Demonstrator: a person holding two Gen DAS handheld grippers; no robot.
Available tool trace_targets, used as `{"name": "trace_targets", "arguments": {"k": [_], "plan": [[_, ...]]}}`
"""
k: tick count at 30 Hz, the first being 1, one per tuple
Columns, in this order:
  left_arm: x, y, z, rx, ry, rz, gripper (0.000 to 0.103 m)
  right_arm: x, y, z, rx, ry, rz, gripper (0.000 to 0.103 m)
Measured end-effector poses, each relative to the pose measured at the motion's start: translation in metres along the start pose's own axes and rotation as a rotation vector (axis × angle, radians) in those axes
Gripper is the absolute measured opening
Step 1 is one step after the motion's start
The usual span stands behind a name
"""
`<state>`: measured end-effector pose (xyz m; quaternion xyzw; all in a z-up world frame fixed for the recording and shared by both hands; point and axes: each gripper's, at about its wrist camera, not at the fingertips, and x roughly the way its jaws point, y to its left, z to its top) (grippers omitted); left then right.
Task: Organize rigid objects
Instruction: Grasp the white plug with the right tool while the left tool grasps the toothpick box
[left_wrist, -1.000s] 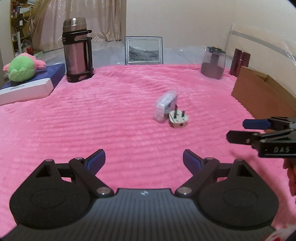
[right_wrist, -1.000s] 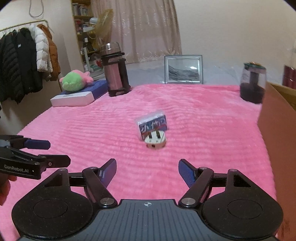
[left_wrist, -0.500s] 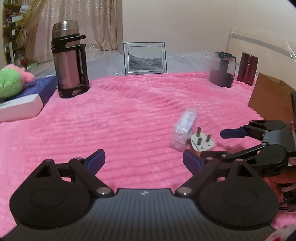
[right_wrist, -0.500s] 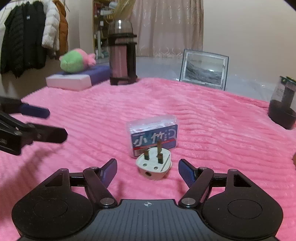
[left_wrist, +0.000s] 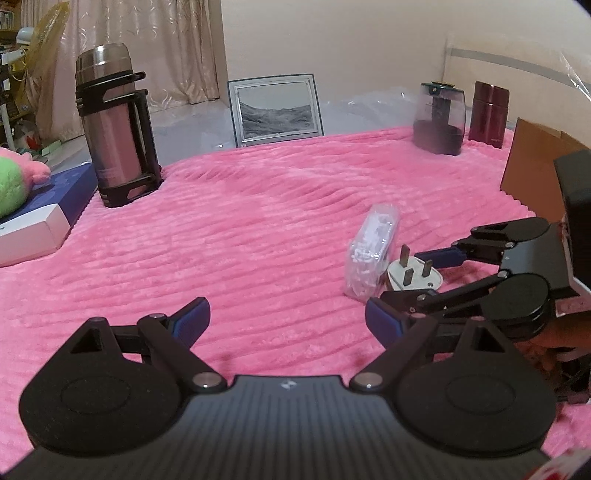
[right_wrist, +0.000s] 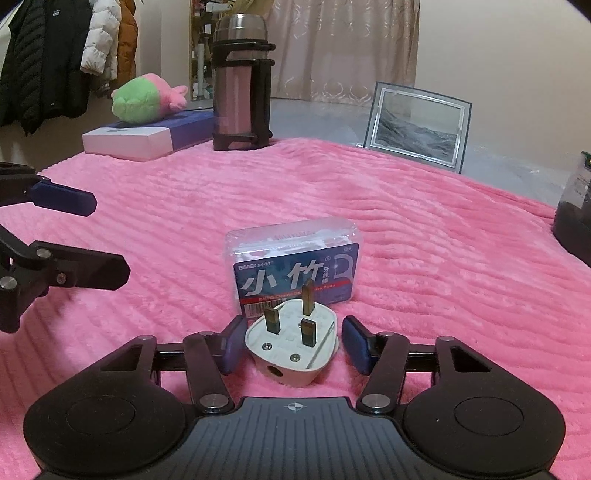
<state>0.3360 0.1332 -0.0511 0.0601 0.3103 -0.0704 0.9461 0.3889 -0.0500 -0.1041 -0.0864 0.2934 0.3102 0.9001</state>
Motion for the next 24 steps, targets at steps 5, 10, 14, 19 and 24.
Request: {"name": "trace_targets", "arguments": {"k": [5,10,14,19,24], "plan": [[0.003,-0.002,0.0,0.016,0.007,-0.008,0.089,-0.005,-0.001,-0.001,0.013,-0.012,-0.005,0.048],[0.012,-0.012,0.002,0.054,-0.002,-0.066,0.089,-0.031,-0.01,-0.005,0.067,-0.044,-0.039,0.048],[0.027,-0.026,0.007,0.112,-0.02,-0.125,0.088,-0.057,-0.026,-0.009,0.131,-0.055,-0.091,0.048],[0.055,-0.042,0.017,0.187,-0.023,-0.162,0.082,-0.081,-0.047,-0.018,0.218,-0.066,-0.141,0.048],[0.079,-0.046,0.027,0.196,-0.001,-0.185,0.068,-0.094,-0.056,-0.025,0.235,-0.068,-0.157,0.048]]}}
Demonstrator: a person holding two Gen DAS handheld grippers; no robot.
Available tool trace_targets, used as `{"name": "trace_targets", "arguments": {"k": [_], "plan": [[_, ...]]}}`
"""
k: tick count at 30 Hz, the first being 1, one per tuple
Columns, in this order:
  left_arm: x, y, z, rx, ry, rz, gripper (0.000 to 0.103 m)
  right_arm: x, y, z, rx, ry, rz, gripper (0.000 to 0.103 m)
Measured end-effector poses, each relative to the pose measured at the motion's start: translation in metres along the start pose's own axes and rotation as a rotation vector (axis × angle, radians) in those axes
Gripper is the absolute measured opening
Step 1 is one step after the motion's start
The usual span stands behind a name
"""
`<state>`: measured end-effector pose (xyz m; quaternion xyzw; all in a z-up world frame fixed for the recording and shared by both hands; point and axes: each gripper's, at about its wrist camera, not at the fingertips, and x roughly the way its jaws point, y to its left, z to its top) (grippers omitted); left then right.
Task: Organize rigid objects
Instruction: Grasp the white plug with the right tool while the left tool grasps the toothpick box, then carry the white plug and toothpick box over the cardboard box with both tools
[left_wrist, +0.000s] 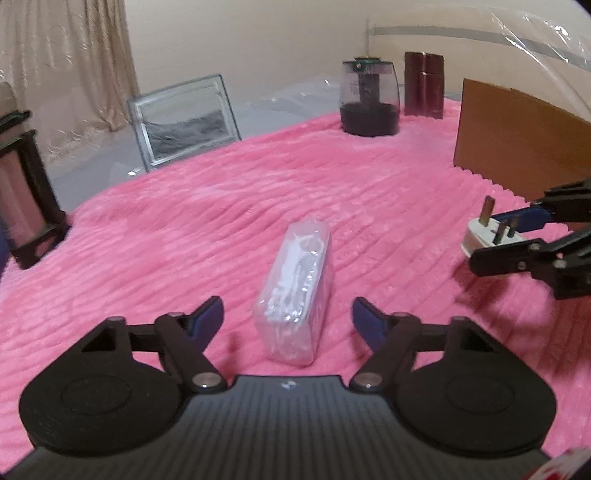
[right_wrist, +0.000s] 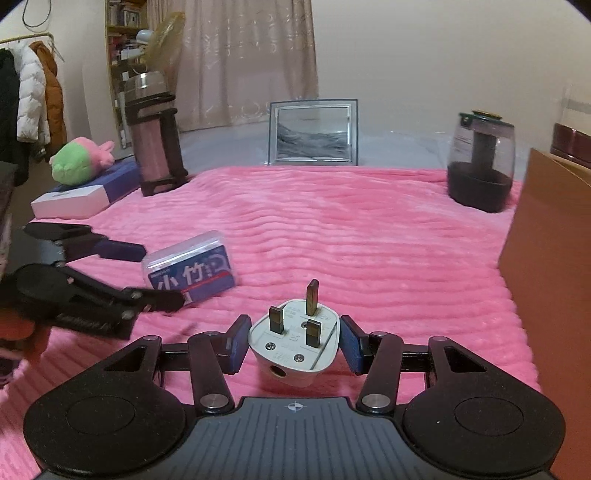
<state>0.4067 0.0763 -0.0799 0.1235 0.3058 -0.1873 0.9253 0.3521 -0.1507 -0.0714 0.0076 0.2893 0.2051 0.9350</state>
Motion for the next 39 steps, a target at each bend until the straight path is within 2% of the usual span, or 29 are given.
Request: {"name": "trace_targets", "arguments": {"k": [5,8,12,19,24,28,34,39], "plan": [[0.01,-0.002,0.009,0.016,0.019,-0.012,0.052,-0.001,-0.005,-0.001,0.015,0.002,0.004,0.048],[0.012,-0.006,0.013,0.033,0.039,-0.007,0.037,-0.002,-0.005,-0.001,0.015,0.005,0.005,0.048],[0.008,-0.01,0.016,0.036,0.067,0.002,0.026,-0.008,-0.006,0.0,0.018,0.003,0.005,0.048],[-0.021,-0.024,0.018,-0.028,0.117,0.016,0.026,-0.035,-0.001,0.004,0.037,0.002,0.019,0.048],[-0.056,-0.046,0.028,-0.073,0.114,-0.018,0.026,-0.08,0.006,0.012,0.05,-0.028,0.053,0.048],[-0.088,-0.072,0.049,-0.095,0.095,-0.056,0.026,-0.126,0.001,0.023,0.054,-0.062,0.056,0.048],[-0.129,-0.126,0.094,-0.063,0.04,-0.138,0.026,-0.202,-0.035,0.039,0.072,-0.1,0.012,0.048],[-0.149,-0.178,0.134,-0.015,0.003,-0.228,0.026,-0.252,-0.08,0.047,0.083,-0.111,-0.065,0.048]]}}
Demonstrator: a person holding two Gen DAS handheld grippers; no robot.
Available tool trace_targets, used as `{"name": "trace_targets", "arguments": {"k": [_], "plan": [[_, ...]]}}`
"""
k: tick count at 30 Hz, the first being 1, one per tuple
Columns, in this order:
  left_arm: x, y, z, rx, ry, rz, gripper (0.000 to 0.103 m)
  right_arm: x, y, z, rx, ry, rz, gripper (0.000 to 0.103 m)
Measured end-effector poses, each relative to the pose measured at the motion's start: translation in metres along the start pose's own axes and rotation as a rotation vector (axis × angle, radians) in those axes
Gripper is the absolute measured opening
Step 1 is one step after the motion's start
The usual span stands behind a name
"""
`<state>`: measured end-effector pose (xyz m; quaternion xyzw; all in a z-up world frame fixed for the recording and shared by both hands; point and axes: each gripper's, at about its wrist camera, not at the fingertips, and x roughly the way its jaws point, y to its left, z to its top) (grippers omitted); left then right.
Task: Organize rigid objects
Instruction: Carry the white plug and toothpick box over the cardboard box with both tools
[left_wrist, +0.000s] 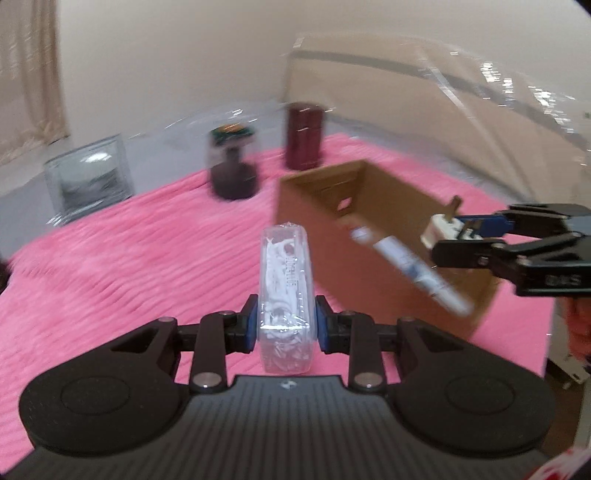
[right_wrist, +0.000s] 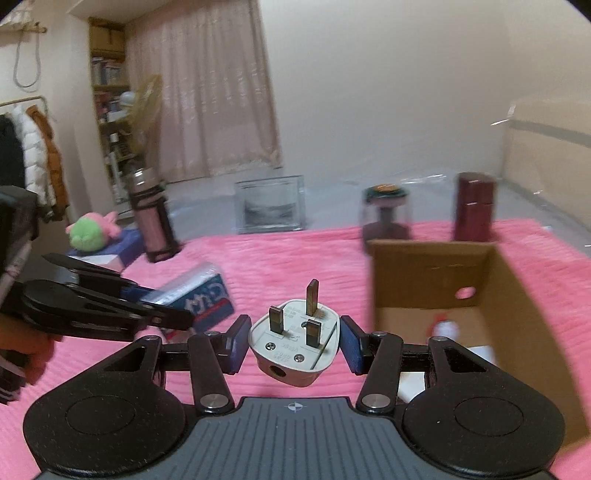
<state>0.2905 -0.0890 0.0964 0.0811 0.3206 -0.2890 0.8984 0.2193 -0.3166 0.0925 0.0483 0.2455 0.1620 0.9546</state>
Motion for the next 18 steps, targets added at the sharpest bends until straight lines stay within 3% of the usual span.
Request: {"name": "trace_targets", "arguments": {"k": [9,18], "plan": [[0.024,-0.098,0.044,0.099,0.027,-0.122,0.026,-0.039,-0.073,0.005,0.023,0.019,-0.101,0.048],[0.086,-0.147,0.049,0.162,0.14,-0.119,0.026,-0.037,-0.126,-0.014,0.07,0.085,-0.125,0.048]]}}
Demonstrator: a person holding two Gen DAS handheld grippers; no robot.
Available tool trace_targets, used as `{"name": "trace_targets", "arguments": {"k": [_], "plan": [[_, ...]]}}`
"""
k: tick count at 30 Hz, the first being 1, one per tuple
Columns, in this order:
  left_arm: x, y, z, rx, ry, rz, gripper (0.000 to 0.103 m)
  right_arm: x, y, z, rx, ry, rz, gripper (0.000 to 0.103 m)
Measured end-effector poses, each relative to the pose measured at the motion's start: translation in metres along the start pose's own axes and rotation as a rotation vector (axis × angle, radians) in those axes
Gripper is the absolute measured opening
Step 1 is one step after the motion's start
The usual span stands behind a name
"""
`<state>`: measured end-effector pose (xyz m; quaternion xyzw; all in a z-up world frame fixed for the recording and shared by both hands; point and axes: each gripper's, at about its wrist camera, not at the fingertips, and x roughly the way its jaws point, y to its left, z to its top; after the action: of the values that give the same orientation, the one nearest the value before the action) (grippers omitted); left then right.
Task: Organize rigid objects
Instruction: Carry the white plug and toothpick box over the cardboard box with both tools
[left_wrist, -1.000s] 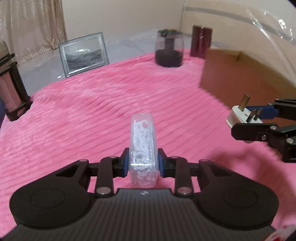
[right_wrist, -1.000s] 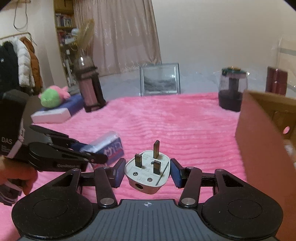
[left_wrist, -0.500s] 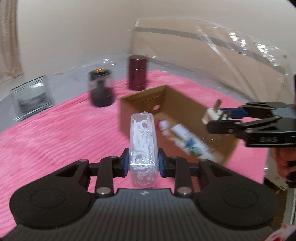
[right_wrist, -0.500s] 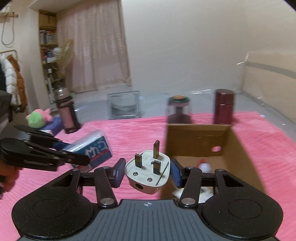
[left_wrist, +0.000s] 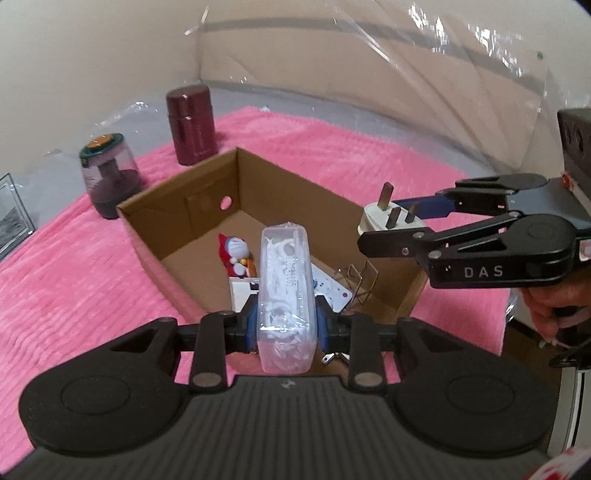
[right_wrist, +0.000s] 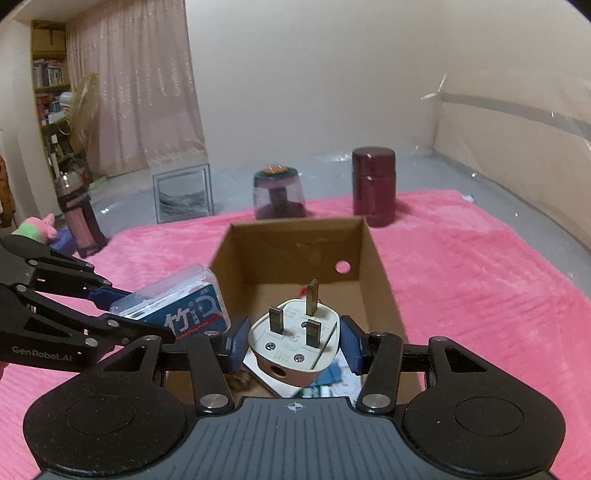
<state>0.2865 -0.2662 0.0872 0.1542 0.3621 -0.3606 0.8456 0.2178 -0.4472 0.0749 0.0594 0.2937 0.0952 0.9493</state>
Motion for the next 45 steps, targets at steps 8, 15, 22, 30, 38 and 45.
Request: {"name": "trace_targets", "arguments": {"k": [8,15,22,30,38,45], "plan": [[0.049,-0.014,0.003,0.024,0.087,0.021,0.026,0.014,-0.025,-0.011,0.015,0.028,-0.001,0.048],[0.08,-0.016,-0.004,0.057,0.157,0.045,0.026,0.022,-0.037,-0.011,0.02,0.038,0.002,0.048],[0.093,-0.016,-0.008,0.077,0.204,0.063,0.026,0.033,-0.037,-0.015,0.012,0.062,0.027,0.048],[0.103,-0.022,-0.01,0.117,0.239,0.074,0.026,0.039,-0.039,-0.014,0.019,0.067,0.028,0.048],[0.107,-0.03,-0.013,0.2,0.253,0.116,0.026,0.044,-0.04,-0.015,0.016,0.075,0.033,0.048],[0.109,-0.031,-0.012,0.207,0.26,0.121,0.026,0.046,-0.042,-0.017,0.017,0.082,0.03,0.048]]}}
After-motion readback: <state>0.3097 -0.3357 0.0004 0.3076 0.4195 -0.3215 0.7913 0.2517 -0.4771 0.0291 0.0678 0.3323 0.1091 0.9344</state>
